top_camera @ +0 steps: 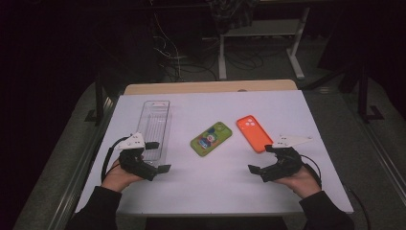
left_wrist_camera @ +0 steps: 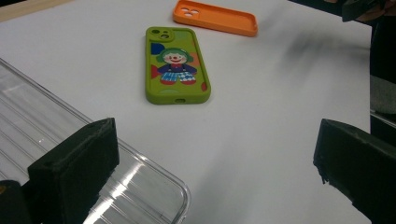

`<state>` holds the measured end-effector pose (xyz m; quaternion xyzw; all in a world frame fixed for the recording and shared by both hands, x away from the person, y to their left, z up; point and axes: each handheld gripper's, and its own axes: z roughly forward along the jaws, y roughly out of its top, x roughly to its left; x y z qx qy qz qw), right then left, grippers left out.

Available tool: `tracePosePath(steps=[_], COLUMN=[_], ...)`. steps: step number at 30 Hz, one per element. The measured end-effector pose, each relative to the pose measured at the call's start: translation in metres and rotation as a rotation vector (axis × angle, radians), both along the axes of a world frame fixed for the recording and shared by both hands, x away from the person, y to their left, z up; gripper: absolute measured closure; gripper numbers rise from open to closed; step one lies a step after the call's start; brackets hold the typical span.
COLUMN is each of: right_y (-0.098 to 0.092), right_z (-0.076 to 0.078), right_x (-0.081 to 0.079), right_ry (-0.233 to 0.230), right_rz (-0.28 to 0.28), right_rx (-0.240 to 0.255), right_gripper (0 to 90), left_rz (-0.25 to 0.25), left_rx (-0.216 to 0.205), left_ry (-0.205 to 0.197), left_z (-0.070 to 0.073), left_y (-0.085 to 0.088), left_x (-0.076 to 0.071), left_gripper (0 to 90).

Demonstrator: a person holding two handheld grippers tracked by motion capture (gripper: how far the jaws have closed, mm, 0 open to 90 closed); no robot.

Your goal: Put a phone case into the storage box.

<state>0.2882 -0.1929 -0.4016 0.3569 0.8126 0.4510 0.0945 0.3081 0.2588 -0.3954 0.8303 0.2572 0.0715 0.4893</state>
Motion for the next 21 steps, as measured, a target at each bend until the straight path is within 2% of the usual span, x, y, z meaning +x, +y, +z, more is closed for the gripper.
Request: tracePosePath(steps=[10,16,21], right_y=[0.007,0.012,0.015], right_z=[0.008,0.013,0.016], right_x=[0.014,0.023,0.027], right_ry=[-0.021,-0.04,-0.037], right_rz=[-0.012,-0.016,-0.026], right_rx=[-0.037,-0.062,-0.07], right_gripper=[1.2,0.0,0.0], left_rz=[-0.008,-0.003,-0.007], left_rx=[0.014,0.007,0.007], left_ry=[-0.002,0.0,-0.001], left_z=[0.0,0.0,0.0], left_y=[0.0,0.0,0.001], left_x=[0.0,0.0,0.001], left_gripper=[0.0,0.0,0.0])
